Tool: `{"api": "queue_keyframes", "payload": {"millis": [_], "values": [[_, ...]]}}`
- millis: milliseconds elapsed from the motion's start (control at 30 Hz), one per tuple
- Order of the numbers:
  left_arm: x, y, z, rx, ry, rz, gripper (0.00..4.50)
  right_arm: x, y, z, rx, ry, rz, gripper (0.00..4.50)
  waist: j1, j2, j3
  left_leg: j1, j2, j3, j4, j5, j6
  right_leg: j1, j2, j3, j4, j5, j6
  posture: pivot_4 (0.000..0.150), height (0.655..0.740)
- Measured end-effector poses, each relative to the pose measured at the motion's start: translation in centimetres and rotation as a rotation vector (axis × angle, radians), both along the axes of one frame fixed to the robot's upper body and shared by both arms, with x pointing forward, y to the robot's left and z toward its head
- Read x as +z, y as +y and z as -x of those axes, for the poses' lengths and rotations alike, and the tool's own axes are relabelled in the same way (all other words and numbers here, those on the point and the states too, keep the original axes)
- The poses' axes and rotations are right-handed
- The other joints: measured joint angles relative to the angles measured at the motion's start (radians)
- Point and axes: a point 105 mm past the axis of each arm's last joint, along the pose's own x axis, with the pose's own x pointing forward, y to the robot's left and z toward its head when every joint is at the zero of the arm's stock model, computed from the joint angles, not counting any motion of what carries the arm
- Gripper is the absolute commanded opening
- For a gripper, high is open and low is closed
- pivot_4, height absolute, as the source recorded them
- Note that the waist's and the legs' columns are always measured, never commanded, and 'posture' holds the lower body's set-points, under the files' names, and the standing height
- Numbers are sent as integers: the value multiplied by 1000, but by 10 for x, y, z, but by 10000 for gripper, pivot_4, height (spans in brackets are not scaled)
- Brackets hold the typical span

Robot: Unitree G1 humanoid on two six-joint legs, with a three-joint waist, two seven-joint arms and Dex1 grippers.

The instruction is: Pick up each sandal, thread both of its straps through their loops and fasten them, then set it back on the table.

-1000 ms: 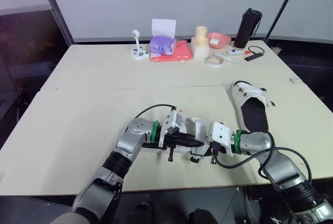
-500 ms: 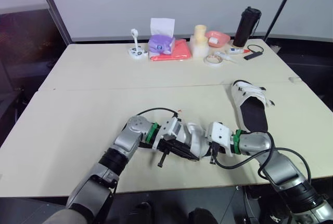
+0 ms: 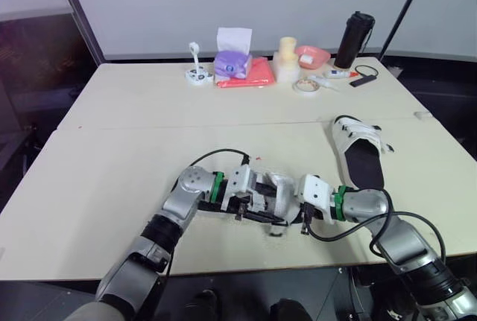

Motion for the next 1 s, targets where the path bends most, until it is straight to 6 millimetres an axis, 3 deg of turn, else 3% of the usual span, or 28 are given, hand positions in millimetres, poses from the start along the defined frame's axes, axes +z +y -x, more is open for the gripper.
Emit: {"api": "queue_keyframes", "payload": {"millis": [33, 333, 700, 800, 1000], "values": [[0, 2, 1, 3, 13, 1, 44532, 0, 0, 0, 1, 1, 0, 0, -1, 0, 0, 0, 0, 0, 0, 0, 0, 0, 0, 0, 0, 0, 0, 1500, 7400], [33, 33, -1, 112, 59, 24, 44532, 0, 3, -1, 19, -3, 0, 0, -9, 1, 0, 0, 1, 0, -1, 0, 0, -1, 1, 0, 0, 0, 0, 1500, 7400], [-6, 90, 28, 178, 328, -112, 44532, 0, 5, -2, 31, -5, 0, 0, -18, 1, 1, -1, 2, 0, -2, 0, 0, -5, 1, 1, 0, 0, -1, 1500, 7400], [-11, 84, 34, 155, 341, -114, 44532, 0, 4, -1, 33, -3, 1, 0, -17, 1, 1, -1, 2, 0, -2, 0, 0, -5, 0, 1, 0, -1, -4, 1500, 7400], [-28, 47, 56, 84, 353, -97, 44532, 1, 6, -1, 43, -3, 1, 0, -18, 2, 1, -2, 2, 1, -2, 0, 0, -4, 0, 2, 0, 0, -2, 1500, 7400]]}}
